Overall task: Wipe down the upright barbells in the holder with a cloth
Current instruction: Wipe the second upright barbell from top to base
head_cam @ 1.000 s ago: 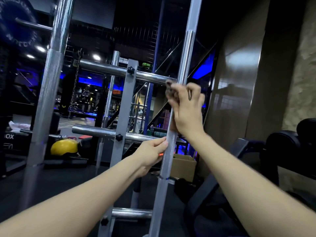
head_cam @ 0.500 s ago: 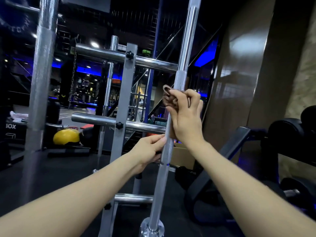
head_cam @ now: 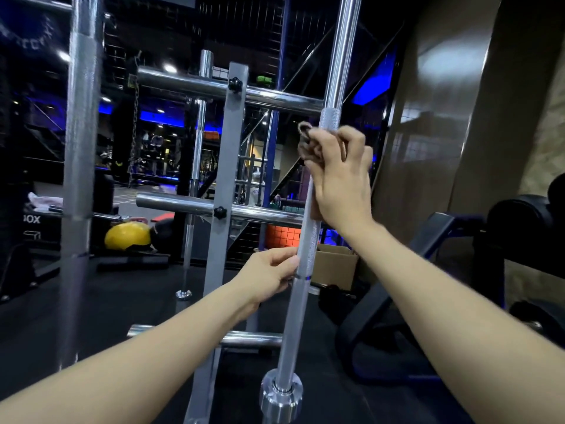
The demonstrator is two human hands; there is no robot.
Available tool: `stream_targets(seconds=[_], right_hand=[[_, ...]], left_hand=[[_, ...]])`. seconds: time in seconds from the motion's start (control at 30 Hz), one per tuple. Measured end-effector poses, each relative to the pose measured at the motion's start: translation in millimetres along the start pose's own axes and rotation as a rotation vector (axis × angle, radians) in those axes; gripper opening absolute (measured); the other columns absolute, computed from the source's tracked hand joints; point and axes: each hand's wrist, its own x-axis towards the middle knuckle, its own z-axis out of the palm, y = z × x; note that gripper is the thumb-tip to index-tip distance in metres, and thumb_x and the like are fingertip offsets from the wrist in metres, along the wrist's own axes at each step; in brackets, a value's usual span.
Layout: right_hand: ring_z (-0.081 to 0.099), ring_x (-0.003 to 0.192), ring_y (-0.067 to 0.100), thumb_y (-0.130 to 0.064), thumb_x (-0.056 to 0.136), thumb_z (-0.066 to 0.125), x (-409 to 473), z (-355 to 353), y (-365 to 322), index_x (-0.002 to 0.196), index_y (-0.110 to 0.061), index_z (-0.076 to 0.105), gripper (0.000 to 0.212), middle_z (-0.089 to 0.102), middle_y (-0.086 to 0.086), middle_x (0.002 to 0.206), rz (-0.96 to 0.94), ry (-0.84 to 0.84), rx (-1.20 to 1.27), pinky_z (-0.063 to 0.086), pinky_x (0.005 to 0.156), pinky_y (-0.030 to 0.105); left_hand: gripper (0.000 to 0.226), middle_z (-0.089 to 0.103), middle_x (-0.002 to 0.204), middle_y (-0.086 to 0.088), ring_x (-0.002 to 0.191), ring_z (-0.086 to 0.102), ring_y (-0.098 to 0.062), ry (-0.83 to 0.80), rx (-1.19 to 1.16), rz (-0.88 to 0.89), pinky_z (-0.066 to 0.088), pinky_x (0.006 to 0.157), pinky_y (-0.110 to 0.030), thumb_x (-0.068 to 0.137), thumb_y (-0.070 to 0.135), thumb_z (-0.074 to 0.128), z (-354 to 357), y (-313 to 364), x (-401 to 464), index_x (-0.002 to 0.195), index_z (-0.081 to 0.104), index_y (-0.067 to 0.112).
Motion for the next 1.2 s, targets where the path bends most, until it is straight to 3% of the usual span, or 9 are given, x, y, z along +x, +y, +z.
stream_targets(seconds=[0.17, 0.27, 0.47, 0.63, 0.8, 0.9, 1.0, 1.13, 1.2], right_hand=[[0.042, 0.101, 0.034, -0.038, 0.089, 0.044, -89, 10, -6, 0.121, -0.034, 0.043, 0.032, 0.031, 0.001, 0.124, -0.009, -0.076, 0.011, 0.051, 0.076, 0.049], [0.040, 0.098, 0.028, -0.040, 0.088, 0.044, -111, 4, -3, 0.120, -0.034, 0.045, 0.032, 0.036, 0.000, 0.121, -0.135, -0.151, -0.051, 0.051, 0.076, 0.046], [0.043, 0.099, 0.032, -0.036, 0.090, 0.050, -25, -2, -6, 0.127, -0.031, 0.053, 0.037, 0.040, 0.001, 0.125, -0.045, -0.055, -0.091, 0.049, 0.068, 0.044], [0.040, 0.099, 0.032, -0.034, 0.092, 0.053, -90, 13, -2, 0.122, -0.034, 0.049, 0.030, 0.035, 0.000, 0.124, -0.102, -0.053, -0.170, 0.050, 0.070, 0.045], [0.039, 0.096, 0.029, -0.038, 0.088, 0.047, -134, 6, 2, 0.122, -0.037, 0.046, 0.034, 0.037, -0.001, 0.122, -0.238, -0.203, -0.127, 0.051, 0.068, 0.043], [0.040, 0.096, 0.028, -0.043, 0.087, 0.046, -107, 0, 7, 0.124, -0.038, 0.043, 0.037, 0.037, -0.003, 0.122, -0.254, -0.221, -0.101, 0.050, 0.068, 0.043], [0.039, 0.097, 0.029, -0.041, 0.089, 0.049, -102, 7, 6, 0.126, -0.037, 0.043, 0.037, 0.036, -0.002, 0.125, -0.186, -0.150, -0.075, 0.050, 0.070, 0.044], [0.038, 0.099, 0.031, -0.030, 0.089, 0.056, -132, 19, 0, 0.122, -0.035, 0.044, 0.036, 0.035, 0.001, 0.124, -0.114, -0.044, -0.059, 0.048, 0.074, 0.044], [0.039, 0.099, 0.031, -0.024, 0.084, 0.063, -158, 22, 1, 0.122, -0.035, 0.046, 0.043, 0.036, 0.001, 0.122, -0.166, -0.100, -0.088, 0.050, 0.072, 0.044]], left_hand=[[0.026, 0.066, 0.104, -0.001, 0.096, 0.058, -0.007, 0.016, -0.011, -0.013, 0.049, 0.067, -0.010, 0.099, 0.016, 0.047, -1, -3, -3, 0.120, 0.060, 0.025], [0.029, 0.060, 0.102, -0.003, 0.095, 0.052, -0.010, 0.018, -0.028, -0.028, 0.047, 0.069, -0.013, 0.099, 0.014, 0.046, 2, -5, -9, 0.125, 0.059, 0.019], [0.027, 0.068, 0.108, -0.001, 0.095, 0.059, -0.006, 0.026, -0.004, -0.021, 0.050, 0.070, -0.011, 0.100, 0.014, 0.046, -1, -5, -7, 0.115, 0.060, 0.030], [0.030, 0.067, 0.117, -0.004, 0.111, 0.060, -0.013, 0.018, 0.055, -0.054, 0.047, 0.081, -0.021, 0.099, 0.018, 0.049, -6, -23, -7, 0.125, 0.060, 0.026], [0.032, 0.063, 0.104, 0.002, 0.101, 0.055, -0.008, 0.042, 0.016, -0.099, 0.047, 0.075, -0.020, 0.097, 0.017, 0.051, -2, -37, -11, 0.128, 0.057, 0.021], [0.031, 0.066, 0.117, 0.002, 0.114, 0.056, -0.011, 0.026, 0.034, -0.099, 0.049, 0.086, -0.026, 0.097, 0.018, 0.052, -5, -39, -8, 0.127, 0.058, 0.024], [0.026, 0.066, 0.117, -0.002, 0.109, 0.057, -0.012, 0.009, 0.074, -0.090, 0.044, 0.099, -0.035, 0.098, 0.018, 0.049, -7, -47, -8, 0.116, 0.063, 0.032], [0.025, 0.065, 0.102, -0.009, 0.092, 0.050, -0.016, -0.030, 0.099, -0.106, 0.042, 0.077, -0.027, 0.099, 0.019, 0.049, -10, -64, -11, 0.110, 0.064, 0.035], [0.023, 0.063, 0.096, -0.011, 0.087, 0.050, -0.017, -0.039, 0.110, -0.106, 0.042, 0.068, -0.022, 0.098, 0.017, 0.050, -11, -67, -12, 0.112, 0.065, 0.027]])
